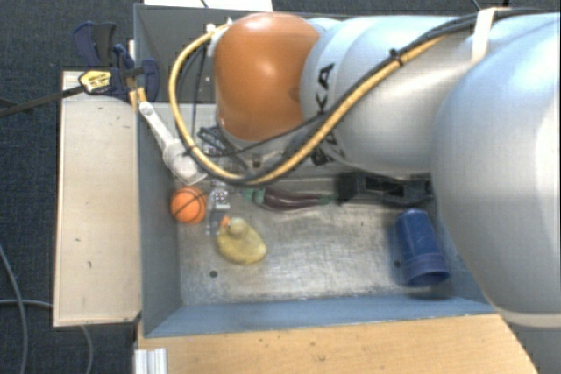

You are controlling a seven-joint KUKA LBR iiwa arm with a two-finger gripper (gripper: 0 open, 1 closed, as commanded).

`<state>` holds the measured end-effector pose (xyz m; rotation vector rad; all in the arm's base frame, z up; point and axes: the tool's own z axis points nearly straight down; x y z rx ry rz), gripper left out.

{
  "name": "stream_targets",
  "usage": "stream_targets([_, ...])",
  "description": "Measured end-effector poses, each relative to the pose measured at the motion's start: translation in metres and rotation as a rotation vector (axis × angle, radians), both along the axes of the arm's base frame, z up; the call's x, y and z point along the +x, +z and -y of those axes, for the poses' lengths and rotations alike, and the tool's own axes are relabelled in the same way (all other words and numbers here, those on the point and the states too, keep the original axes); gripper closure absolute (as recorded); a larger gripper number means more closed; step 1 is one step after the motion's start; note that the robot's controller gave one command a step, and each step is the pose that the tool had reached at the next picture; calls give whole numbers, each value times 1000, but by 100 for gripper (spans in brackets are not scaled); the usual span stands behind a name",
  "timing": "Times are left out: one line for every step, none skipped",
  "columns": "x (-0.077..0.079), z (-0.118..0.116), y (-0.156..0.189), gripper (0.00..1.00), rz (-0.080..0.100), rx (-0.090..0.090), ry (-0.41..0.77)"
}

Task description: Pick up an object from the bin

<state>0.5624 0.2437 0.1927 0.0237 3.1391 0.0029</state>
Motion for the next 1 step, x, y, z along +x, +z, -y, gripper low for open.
stream_targets([0, 0, 0, 0, 0, 0, 0])
